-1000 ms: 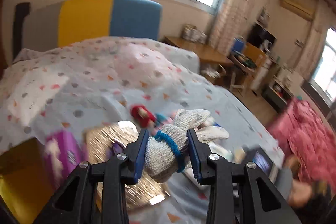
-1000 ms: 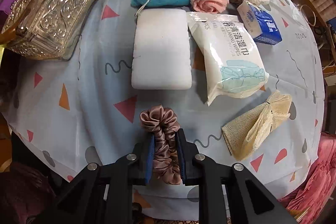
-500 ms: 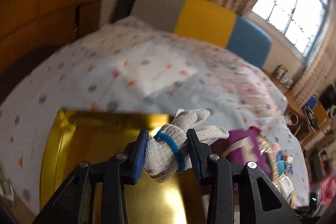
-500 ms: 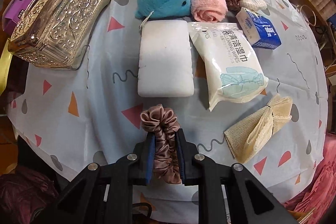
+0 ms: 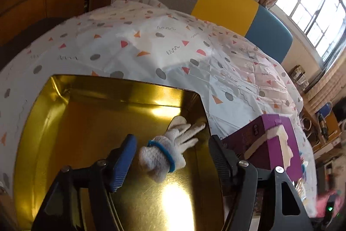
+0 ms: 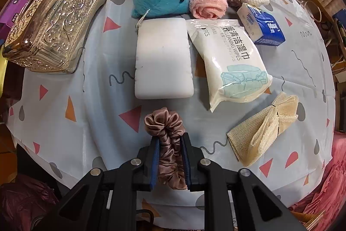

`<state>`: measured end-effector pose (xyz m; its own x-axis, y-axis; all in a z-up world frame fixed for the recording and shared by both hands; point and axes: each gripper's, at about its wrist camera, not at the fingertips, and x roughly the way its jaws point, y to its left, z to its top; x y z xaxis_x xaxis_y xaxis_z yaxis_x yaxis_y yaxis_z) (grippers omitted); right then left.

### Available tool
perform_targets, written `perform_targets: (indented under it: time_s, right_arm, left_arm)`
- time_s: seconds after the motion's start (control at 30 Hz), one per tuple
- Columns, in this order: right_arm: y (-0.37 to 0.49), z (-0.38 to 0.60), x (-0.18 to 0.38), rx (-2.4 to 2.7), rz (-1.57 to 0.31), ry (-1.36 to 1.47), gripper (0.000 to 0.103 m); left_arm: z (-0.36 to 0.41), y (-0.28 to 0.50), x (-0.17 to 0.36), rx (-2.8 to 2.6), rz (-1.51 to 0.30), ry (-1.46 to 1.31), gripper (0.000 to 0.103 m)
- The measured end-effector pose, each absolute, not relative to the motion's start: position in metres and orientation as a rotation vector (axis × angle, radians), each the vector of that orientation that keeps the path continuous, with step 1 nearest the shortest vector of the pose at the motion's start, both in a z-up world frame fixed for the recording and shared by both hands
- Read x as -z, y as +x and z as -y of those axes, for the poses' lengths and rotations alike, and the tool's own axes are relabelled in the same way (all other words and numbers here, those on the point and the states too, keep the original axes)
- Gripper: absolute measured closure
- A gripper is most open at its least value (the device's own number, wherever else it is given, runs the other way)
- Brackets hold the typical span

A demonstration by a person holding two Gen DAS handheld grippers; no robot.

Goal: Organize soft objects
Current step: 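Carry the glove into the gold tin tray and open the left gripper while the right gripper carries the scrunchie, then lower the scrunchie into the gold tray and open the right gripper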

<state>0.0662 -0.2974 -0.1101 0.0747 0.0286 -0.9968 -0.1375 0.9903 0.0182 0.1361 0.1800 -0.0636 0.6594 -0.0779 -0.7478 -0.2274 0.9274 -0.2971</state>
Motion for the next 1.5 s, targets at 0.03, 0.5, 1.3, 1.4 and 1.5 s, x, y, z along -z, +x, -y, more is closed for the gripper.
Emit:
perform_targets:
  time_s: [0.03,0.5,1.3,1.4,1.5]
  right_arm:
    - [0.067,0.299,0.109,-0.125,-1.485,-0.080,0.086]
    - [0.058,0.311,0.071,-0.129,-1.319,0.021,0.087]
    - [0.139,0.036,-0.057,-0.730,-0.983,0.076,0.086]
    - [0.130,-0.009,-0.019,-0.757,-1.068,0.002,0.083]
    - [0.128,-0.036,0.018,-0.748,-1.147,-0.035,0.080]
  left_arm:
    - [-0.178,0.130,0.062,-0.075,-0.848,-0.370,0.033]
    - [-0.167,0.050,0.069,-0.040,-0.866,-0.259,0.033]
    - [-0.221,0.012,0.060,-0.177,-0.822,-0.311,0.027]
    - [-0.229,0.007,0.061,-0.194,-0.816,-0.321,0.026]
    - [-0.233,0.006,0.063,-0.209,-0.820,-0.320,0.026]
